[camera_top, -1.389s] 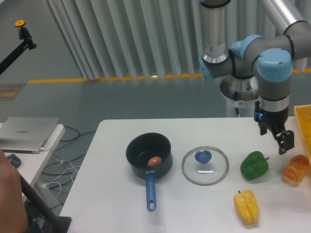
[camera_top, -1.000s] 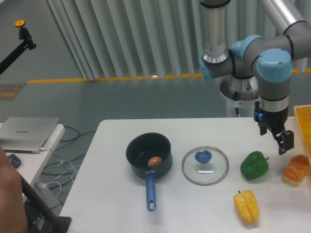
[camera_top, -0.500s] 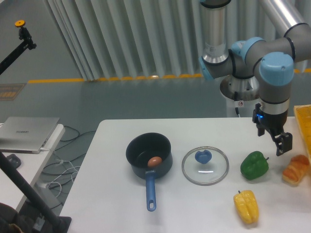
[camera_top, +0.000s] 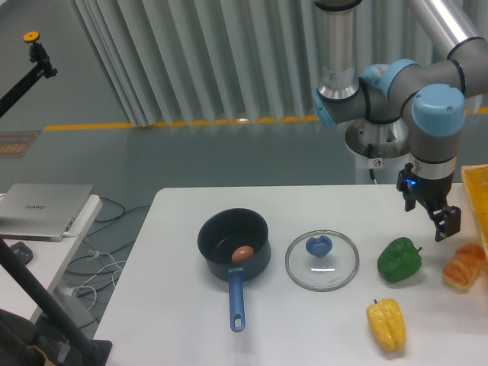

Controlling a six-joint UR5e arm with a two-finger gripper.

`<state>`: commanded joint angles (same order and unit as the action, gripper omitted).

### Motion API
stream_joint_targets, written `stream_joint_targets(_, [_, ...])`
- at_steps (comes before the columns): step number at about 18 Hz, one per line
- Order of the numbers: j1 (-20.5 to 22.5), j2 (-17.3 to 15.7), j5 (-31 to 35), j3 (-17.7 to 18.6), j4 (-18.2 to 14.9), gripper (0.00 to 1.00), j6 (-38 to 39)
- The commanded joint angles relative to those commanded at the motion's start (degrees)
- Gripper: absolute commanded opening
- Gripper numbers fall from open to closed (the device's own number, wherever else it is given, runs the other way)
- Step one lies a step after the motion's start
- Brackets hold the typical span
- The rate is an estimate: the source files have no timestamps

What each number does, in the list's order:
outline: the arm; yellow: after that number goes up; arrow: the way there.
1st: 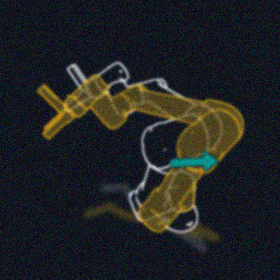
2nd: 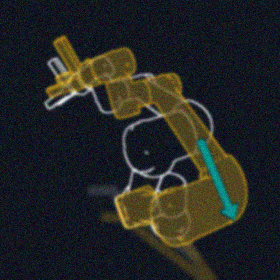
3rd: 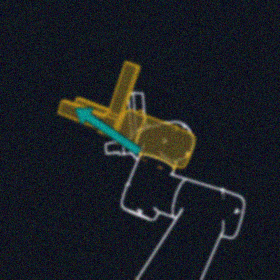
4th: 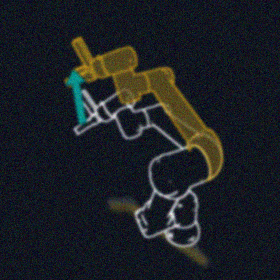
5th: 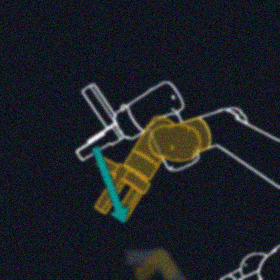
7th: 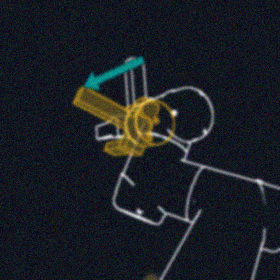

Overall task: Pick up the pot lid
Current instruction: 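Move the gripper over the glass lid's blue knob and descend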

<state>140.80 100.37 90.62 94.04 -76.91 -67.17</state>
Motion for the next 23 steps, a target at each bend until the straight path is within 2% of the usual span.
stream_joint_targets(5, [-1.0, -0.3, 0.4, -0.6, -0.1, 1.00, 2.7])
stream_joint_targets(10, [-6.8, -1.0, 0.1, -0.6, 0.1, 1.00, 13.3])
stream_joint_targets(15, [-11.9, -0.8, -0.1, 0.2, -0.1, 1.00, 18.2])
stream_joint_targets(18, [-15.6, -0.1, -0.2, 0.4, 0.7, 1.00, 26.5])
stream_joint_targets(20, [-17.7, 0.4, -0.1, 2.0, 3.0, 1.00, 27.5])
stream_joint_targets(23, [-19.4, 0.1, 0.0, 4.7, 8.2, 1.00, 27.4])
